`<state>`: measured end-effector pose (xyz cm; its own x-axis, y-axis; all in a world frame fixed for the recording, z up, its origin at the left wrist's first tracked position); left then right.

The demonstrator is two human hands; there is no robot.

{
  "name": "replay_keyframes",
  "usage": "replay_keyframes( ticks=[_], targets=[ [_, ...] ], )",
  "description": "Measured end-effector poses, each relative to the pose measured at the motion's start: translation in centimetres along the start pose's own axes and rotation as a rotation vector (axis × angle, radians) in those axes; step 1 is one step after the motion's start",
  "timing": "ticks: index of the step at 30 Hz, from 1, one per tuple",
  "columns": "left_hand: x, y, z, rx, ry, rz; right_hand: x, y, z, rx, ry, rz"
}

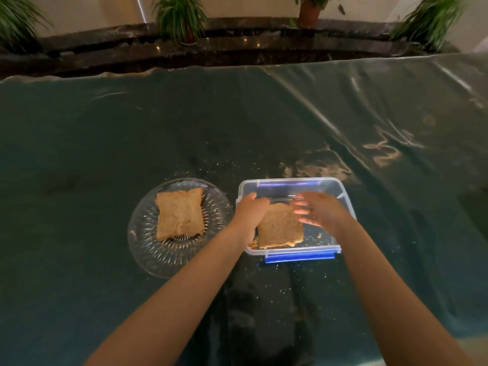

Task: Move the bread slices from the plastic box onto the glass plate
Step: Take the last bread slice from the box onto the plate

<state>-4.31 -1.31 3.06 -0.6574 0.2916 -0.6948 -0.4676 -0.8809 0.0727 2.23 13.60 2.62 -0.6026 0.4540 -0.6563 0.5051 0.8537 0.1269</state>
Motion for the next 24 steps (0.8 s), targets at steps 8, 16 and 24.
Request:
replay_keyframes(
  ticks=[8,16,24],
  targets=[
    [2.1,-2.6,-2.9,0.189,0.091,0.149,2.2,1.2,3.3,-0.286,-0.053,0.066],
    [2.8,-2.7,-3.6,0.261,0.098,0.221,2.8,-0.4,4.0,-0.272,-0.091,0.036],
    [3.5,-3.0,-3.4,0.262,-0.006,0.274,2.3,-0.6,3.9,-0.266,-0.070,0.038]
  ],
)
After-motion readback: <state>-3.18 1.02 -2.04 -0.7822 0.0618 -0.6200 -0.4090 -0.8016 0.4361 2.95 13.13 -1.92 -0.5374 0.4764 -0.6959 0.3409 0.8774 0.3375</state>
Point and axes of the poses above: each hand's wrist, its own x-axis towards the middle knuckle, its own y-axis out of the back of the hand, z = x × y, the point moved 4 cm from there along x, towards the middle knuckle, and after that the axes turned 2 degrees about z, right-handed, at the moved point
